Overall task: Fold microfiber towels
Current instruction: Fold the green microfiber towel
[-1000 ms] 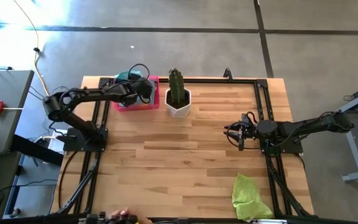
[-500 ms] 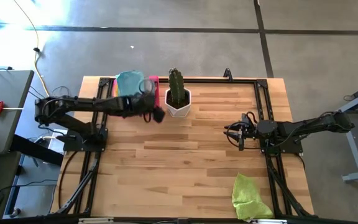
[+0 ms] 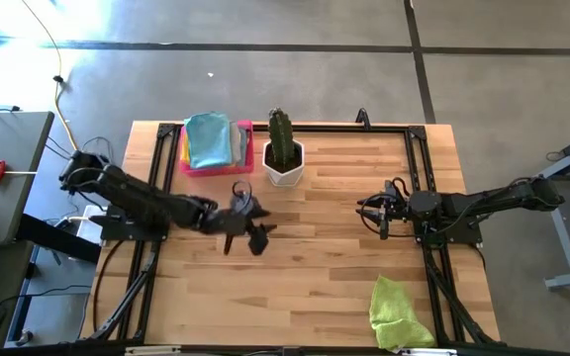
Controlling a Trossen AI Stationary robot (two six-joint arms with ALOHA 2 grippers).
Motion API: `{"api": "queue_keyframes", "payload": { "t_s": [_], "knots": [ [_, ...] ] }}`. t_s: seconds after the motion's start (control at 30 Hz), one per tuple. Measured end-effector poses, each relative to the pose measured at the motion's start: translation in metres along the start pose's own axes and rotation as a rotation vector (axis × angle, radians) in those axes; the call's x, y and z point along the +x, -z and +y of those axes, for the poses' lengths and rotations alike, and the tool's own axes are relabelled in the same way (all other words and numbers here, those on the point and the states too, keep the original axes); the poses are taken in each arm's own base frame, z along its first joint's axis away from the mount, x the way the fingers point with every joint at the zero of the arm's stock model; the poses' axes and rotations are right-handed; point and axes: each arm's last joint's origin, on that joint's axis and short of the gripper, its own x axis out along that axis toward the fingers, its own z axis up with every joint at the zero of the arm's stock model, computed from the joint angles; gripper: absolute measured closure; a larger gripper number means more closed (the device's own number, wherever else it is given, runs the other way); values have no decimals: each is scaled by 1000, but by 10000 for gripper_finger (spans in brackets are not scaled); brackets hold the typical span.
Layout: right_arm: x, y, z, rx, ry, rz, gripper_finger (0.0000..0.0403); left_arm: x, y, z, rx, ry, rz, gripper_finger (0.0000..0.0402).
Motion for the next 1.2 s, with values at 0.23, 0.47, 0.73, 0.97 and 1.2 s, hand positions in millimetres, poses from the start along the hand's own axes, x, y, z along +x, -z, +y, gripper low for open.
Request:
{"api": "queue_keyframes", "payload": {
  "t_s": [0.23,0.47,0.73,0.97,1.2],
  "knots": [
    [0,-1,0,36,-2,-7,269,-8,16,-36,2,143,-72,192],
    [0,-4,0,323,40,-59,269,-12,27,-49,14,189,-81,192],
    [-1,-8,4,530,-37,-69,269,-11,29,-50,19,169,-89,192],
    [-1,-15,2,586,-1,-163,269,-11,29,-49,47,165,-89,192],
    [1,-27,13,515,-133,-55,269,-11,30,-49,51,162,-86,192]
  ]
}}
